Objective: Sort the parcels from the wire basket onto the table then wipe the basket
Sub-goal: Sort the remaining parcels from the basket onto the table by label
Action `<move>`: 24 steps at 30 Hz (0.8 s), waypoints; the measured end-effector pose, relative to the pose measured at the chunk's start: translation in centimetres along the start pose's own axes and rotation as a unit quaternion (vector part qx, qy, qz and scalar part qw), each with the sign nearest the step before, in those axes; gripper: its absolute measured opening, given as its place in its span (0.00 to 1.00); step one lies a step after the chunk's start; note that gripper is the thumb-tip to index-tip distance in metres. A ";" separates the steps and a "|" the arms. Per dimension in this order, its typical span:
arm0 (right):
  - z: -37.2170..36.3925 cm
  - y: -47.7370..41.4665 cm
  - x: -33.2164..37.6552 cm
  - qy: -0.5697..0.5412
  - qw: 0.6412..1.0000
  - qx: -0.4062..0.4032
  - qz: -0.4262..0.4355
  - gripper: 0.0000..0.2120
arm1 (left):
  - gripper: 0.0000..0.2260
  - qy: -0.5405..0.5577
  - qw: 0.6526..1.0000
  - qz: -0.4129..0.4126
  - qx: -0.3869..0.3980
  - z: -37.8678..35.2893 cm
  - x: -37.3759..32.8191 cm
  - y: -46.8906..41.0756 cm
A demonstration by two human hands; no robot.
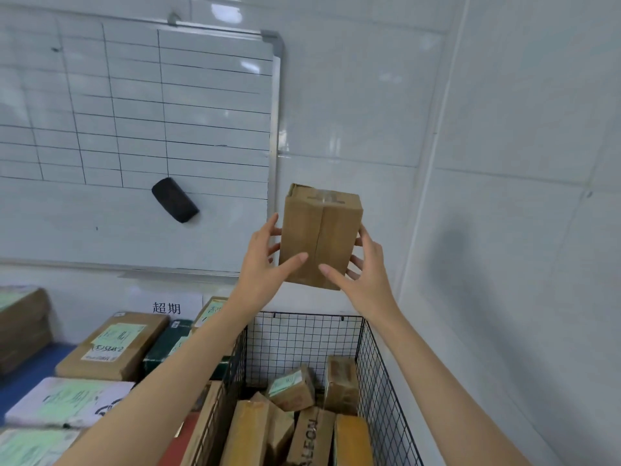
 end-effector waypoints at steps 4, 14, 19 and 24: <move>0.0 -0.1 1.3 -0.023 1.000 0.004 0.016 0.46 | 0.37 0.015 1.000 -0.019 0.008 0.0 -1.1 -0.5; 0.9 0.3 1.8 0.008 1.000 0.005 0.026 0.40 | 0.38 -0.041 0.998 -0.045 0.019 0.2 -2.1 0.0; 1.2 0.1 1.6 -0.008 0.999 -0.002 0.032 0.35 | 0.39 -0.012 0.999 -0.024 0.025 0.2 -1.6 0.4; 1.1 0.2 1.4 -0.028 0.999 0.008 0.033 0.34 | 0.35 -0.001 0.999 -0.025 0.024 0.3 -1.5 0.8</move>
Point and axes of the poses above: each hand's wrist, its own y-axis away from the middle knuckle, its own z-axis out of the back of the hand, x = y × z, the point moved 7 cm from there along -y, towards the middle knuckle, and after that the axes turned 4 degrees about -z, right-handed, at the moved point
